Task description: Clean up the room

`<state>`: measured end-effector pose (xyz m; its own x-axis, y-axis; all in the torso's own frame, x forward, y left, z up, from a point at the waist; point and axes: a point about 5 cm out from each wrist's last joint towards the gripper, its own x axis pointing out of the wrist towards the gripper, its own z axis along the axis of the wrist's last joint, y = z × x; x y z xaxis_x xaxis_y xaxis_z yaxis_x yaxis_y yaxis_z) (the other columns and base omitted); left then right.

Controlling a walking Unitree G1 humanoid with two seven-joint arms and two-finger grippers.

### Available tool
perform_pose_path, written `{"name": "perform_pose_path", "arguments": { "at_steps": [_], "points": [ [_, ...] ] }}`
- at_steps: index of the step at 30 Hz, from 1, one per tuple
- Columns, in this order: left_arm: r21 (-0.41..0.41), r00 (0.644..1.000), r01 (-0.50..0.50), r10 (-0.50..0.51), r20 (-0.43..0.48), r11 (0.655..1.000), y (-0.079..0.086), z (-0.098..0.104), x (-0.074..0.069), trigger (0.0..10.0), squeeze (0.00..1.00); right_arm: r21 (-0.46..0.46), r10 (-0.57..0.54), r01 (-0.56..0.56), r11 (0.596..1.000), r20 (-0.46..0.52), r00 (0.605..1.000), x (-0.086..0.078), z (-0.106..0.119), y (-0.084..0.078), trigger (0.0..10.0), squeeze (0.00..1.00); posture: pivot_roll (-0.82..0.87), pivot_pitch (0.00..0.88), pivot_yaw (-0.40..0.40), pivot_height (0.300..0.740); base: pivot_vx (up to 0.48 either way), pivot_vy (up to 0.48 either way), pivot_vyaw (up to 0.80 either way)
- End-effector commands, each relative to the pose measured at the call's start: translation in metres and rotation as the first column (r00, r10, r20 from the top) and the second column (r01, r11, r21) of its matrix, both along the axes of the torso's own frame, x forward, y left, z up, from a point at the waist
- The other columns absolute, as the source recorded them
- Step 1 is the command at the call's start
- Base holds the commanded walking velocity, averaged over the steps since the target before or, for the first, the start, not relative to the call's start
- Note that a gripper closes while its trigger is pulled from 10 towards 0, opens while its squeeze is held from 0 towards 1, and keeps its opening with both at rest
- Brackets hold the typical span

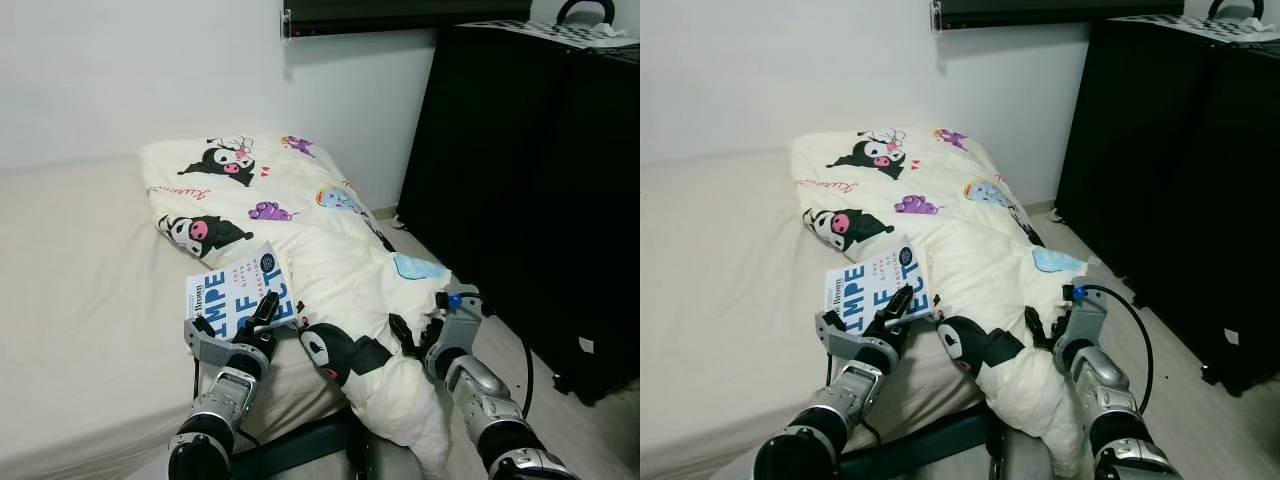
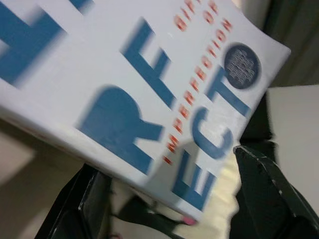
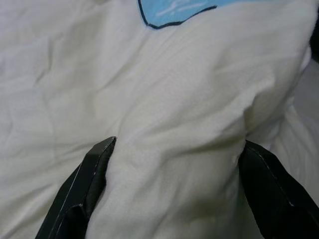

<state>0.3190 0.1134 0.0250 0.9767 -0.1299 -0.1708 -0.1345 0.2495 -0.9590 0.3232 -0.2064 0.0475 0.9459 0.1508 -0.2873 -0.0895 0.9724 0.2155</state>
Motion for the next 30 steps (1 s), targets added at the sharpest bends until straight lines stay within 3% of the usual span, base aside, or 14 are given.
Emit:
{"name": "perform_pose_path", "arguments": {
  "at_steps": [1,4,5,8,14,21,25,26,28,29,30],
  "points": [
    [0.041,0.999,-0.014,0.016,-0.049,0.999,-0.002,-0.003,-0.001,10.0,0.0,0.025,-0.016,0.016,1.0,0.006,1.0,-0.002,0.0,-0.003,10.0,0.0,-0.17,0.0,-0.074,0.468,0.0,0.0,0.0],
    [0.045,0.998,-0.022,0.025,-0.055,0.999,-0.002,-0.003,0.0,10.0,0.0,0.024,-0.015,0.015,1.0,0.009,1.0,-0.002,0.001,-0.003,10.0,0.0,-0.17,0.0,-0.078,0.468,0.0,0.0,0.0],
    [0.043,0.997,-0.039,0.041,-0.065,0.998,0.0,-0.002,0.001,0.0,0.0,0.022,-0.014,0.013,1.0,0.013,1.0,-0.002,0.002,-0.004,10.0,0.0,-0.17,0.0,-0.078,0.468,0.0,0.0,0.0],
    [0.043,0.997,-0.039,0.041,-0.065,0.998,0.0,-0.002,0.001,0.0,0.0,0.022,-0.014,0.013,1.0,0.013,1.0,-0.002,0.002,-0.004,10.0,0.0,-0.17,0.0,-0.078,0.468,0.0,0.0,0.0],
    [0.043,0.994,-0.104,0.106,-0.024,0.994,0.014,0.015,0.016,0.0,0.0,0.044,-0.059,0.055,0.997,0.087,0.994,0.0,0.018,-0.019,10.0,0.0,-0.19,0.0,-0.068,0.468,0.0,0.0,0.0],
    [0.039,0.991,-0.137,0.137,0.0,0.99,0.022,0.022,0.021,0.0,0.0,0.134,-0.135,0.119,0.984,0.111,0.985,-0.001,0.026,-0.035,10.0,0.0,-0.19,0.0,-0.067,0.468,0.0,0.0,0.0],
    [0.049,0.988,-0.144,0.141,0.066,0.988,0.026,0.034,0.029,0.0,0.0,0.231,-0.203,0.176,0.957,0.098,0.974,-0.004,0.025,-0.045,10.0,0.0,-0.18,0.0,-0.064,0.468,0.0,0.0,0.0],
    [0.064,0.983,-0.144,0.135,0.129,0.988,0.028,0.045,0.035,0.0,0.0,0.288,-0.235,0.2,0.937,0.094,0.967,-0.005,0.024,-0.05,10.0,0.0,-0.17,0.0,-0.063,0.468,0.0,0.0,0.0],
    [0.064,0.983,-0.144,0.135,0.129,0.988,0.028,0.045,0.035,0.0,0.0,0.288,-0.235,0.2,0.937,0.094,0.967,-0.005,0.024,-0.05,10.0,0.0,-0.17,0.0,-0.063,0.468,0.0,0.0,0.0],
    [0.093,0.966,-0.154,0.13,0.223,0.984,0.034,0.063,0.043,0.0,0.0,0.352,-0.257,0.209,0.912,0.096,0.962,-0.007,0.025,-0.053,10.0,0.0,-0.16,0.0,-0.058,0.468,0.0,0.0,0.0],
    [0.093,0.966,-0.154,0.13,0.223,0.984,0.034,0.063,0.043,0.0,0.0,0.352,-0.257,0.209,0.912,0.096,0.962,-0.007,0.025,-0.053,10.0,0.0,-0.16,0.0,-0.058,0.468,0.0,0.0,0.0]
  ]
}}
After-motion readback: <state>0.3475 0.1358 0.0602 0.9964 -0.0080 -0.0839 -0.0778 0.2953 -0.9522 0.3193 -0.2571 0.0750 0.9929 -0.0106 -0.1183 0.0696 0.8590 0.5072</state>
